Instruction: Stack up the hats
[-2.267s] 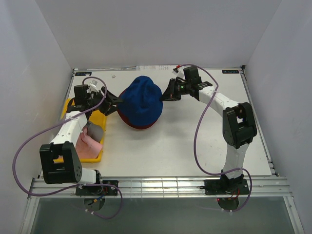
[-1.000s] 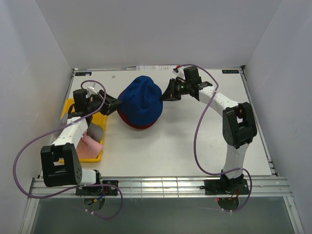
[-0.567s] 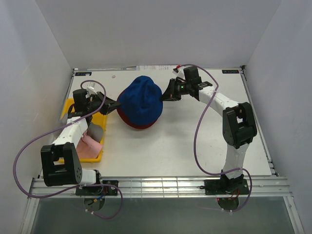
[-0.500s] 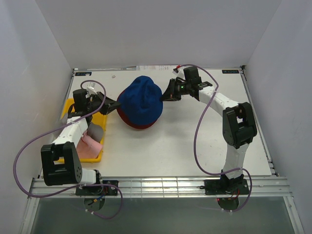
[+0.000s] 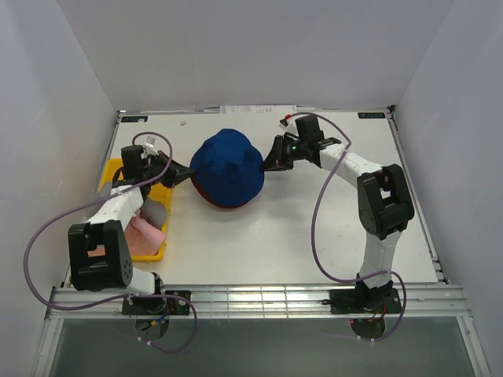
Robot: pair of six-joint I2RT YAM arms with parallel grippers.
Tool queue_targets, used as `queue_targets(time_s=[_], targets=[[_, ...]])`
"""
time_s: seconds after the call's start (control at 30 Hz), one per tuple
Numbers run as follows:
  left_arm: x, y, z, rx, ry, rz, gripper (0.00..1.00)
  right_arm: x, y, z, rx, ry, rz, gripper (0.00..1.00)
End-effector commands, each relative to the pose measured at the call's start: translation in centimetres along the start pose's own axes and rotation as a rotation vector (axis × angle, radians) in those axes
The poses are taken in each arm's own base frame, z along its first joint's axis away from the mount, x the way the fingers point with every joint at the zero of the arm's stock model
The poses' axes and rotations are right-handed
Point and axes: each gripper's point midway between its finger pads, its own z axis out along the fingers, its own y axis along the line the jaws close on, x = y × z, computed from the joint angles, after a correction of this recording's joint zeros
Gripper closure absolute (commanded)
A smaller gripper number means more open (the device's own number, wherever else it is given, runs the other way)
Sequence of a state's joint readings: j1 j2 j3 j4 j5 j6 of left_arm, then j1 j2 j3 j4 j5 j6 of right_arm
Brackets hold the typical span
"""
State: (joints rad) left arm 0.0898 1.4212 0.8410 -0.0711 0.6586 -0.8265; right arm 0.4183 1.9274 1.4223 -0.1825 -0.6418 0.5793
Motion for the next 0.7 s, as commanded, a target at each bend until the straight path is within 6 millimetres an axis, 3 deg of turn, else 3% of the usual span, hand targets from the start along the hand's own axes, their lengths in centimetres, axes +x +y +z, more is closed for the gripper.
queue_targets(time_s=[0.0,0.37,0.67], targets=[[0.2,2.6,0.3,-0.098,-0.002,-0.010,1.00,0.1,-1.2,0.4,0.022,-0.007,-0.012,0.92],[0.4,5.8,0.9,-0.230,0.014,-0.036,1.00,0.8,-3.2,1.7,0.054,0.029,0.031,0.92],[0.8,7.6,1.2,-0.305,0.049,-0.046,1.00,0.8,-3.4,1.6,0.075,0.034,0.032,0.92]])
